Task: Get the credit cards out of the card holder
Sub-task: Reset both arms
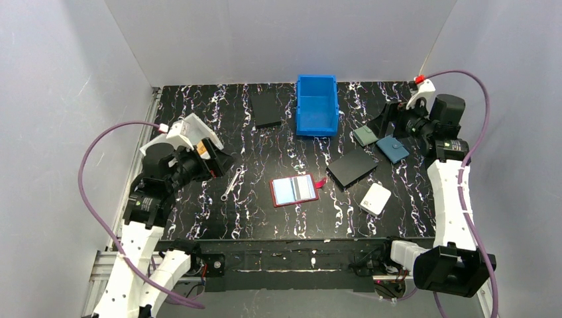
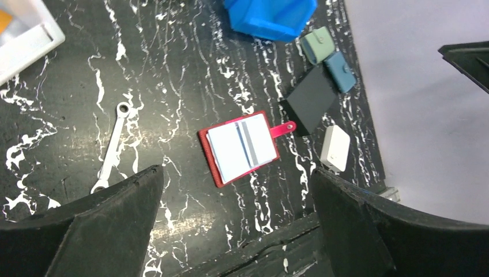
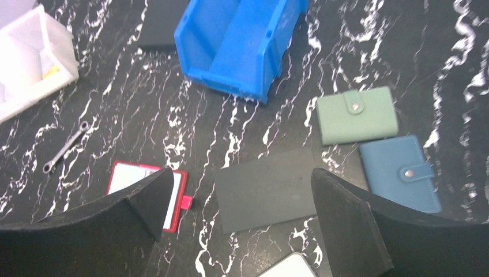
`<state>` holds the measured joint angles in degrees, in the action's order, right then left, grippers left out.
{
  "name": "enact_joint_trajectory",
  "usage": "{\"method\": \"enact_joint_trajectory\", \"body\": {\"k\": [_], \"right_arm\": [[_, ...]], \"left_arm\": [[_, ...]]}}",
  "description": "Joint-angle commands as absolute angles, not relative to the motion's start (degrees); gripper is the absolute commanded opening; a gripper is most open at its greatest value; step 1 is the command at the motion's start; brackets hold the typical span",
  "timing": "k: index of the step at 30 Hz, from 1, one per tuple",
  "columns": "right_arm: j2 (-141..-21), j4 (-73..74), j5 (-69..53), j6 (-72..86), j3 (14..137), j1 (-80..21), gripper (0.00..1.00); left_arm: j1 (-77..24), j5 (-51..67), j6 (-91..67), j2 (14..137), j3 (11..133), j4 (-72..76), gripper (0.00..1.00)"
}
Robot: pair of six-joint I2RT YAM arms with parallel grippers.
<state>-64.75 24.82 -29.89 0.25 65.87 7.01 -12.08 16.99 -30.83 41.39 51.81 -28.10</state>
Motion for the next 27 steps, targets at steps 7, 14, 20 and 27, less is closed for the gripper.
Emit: {"method": "enact_joint_trajectory", "body": {"k": [7,14,20,27], "right_arm": [[-61.86,27.74,-27.04,9.6,75.59,7.12,0.98],[-61.11,28.04,-28.2,10.33,75.86,7.06,0.98],[-61.09,28.12,-28.29,10.02,75.5,7.18,0.98],[-60.87,26.79,-28.4,9.99,73.42,7.79,0.98]], "left_arm": [[-11.69,19.62,-28.83,37.01,59.85,-36.73,0.98],[-11.69,20.12,-28.83,35.95,59.47,-37.2,0.98],[-11.69,20.99,-28.83,35.86,58.39,-36.41,0.98],[-11.69,22.16,-29.37,35.62,56.86,-35.21,0.98]]}}
